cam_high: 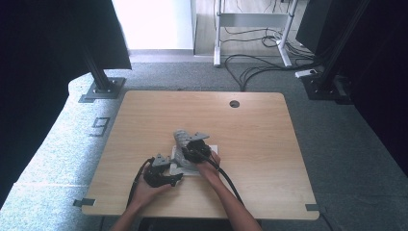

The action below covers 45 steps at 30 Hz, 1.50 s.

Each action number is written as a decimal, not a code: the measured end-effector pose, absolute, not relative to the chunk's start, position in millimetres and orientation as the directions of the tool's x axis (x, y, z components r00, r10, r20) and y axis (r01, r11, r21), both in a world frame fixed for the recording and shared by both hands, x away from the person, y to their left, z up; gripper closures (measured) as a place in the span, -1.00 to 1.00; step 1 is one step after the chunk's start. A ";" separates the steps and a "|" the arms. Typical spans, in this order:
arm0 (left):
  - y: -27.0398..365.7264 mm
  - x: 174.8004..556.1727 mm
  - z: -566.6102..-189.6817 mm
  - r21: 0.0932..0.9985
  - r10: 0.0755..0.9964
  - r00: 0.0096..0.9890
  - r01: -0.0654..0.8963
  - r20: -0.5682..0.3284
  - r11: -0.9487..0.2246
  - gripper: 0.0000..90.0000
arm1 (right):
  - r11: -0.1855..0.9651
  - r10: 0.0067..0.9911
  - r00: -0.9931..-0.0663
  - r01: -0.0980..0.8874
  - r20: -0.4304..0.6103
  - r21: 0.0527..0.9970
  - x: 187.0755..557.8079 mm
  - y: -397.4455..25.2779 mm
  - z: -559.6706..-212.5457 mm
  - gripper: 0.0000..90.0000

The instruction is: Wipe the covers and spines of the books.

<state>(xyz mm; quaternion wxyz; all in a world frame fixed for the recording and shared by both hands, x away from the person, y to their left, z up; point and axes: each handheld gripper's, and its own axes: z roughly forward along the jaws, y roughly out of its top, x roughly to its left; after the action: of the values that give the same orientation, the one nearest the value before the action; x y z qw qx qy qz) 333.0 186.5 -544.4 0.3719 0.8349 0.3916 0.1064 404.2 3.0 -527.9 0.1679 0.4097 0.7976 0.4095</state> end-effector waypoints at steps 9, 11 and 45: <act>187.2 333.5 -544.4 0.705 0.733 0.669 0.578 -0.120 -0.412 -0.40 | 0.283 0.843 -0.534 0.537 0.060 0.795 394.3 -45.0 -526.7 0.38; 187.3 333.6 -544.4 0.704 0.733 0.670 0.577 -0.118 -0.414 -0.40 | 0.273 0.853 -0.518 0.543 0.061 0.794 392.5 -58.2 -526.9 0.37; 186.3 331.2 -543.8 0.697 0.725 0.681 0.571 -0.108 -0.433 -0.43 | 0.387 0.725 -0.687 0.468 0.051 0.794 368.5 15.8 -531.6 0.36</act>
<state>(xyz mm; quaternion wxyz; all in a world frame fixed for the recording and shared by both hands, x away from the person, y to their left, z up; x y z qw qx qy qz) 331.2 186.3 -543.8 0.3670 0.8400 0.3857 0.1045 368.5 15.8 -531.6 0.1542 0.3644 0.8185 0.4165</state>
